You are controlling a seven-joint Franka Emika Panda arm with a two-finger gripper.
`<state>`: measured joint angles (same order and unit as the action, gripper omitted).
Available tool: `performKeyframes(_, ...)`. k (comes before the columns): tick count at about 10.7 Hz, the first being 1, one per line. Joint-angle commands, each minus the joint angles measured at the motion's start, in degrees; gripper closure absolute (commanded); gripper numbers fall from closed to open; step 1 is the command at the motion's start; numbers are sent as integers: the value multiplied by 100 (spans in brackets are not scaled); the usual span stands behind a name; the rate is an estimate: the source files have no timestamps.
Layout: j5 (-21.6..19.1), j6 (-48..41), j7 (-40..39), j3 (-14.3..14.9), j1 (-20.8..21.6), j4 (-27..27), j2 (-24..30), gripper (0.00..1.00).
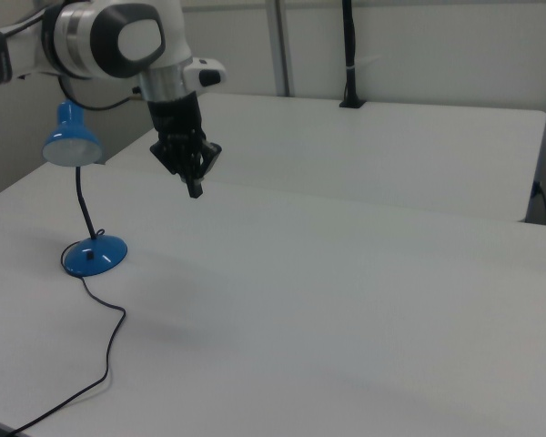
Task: Turn on the lamp
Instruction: 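Move the gripper down toward the switch on the blue lamp base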
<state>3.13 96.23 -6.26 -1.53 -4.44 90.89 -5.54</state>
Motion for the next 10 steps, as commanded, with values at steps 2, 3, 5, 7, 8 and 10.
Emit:
performKeyframes(2,12,1737,-112,21,697,1973,817,100)
performKeyframes(3,12,1993,-139,21,899,2168,818,100)
performKeyframes(5,12,2250,-540,30,1320,2415,800,100)
performKeyframes(7,3,2713,-692,21,1751,2704,757,100)
performKeyframes(8,-14,3152,-692,21,1971,2932,748,100)
performKeyframes(10,-49,3725,-692,21,2262,3066,564,100)
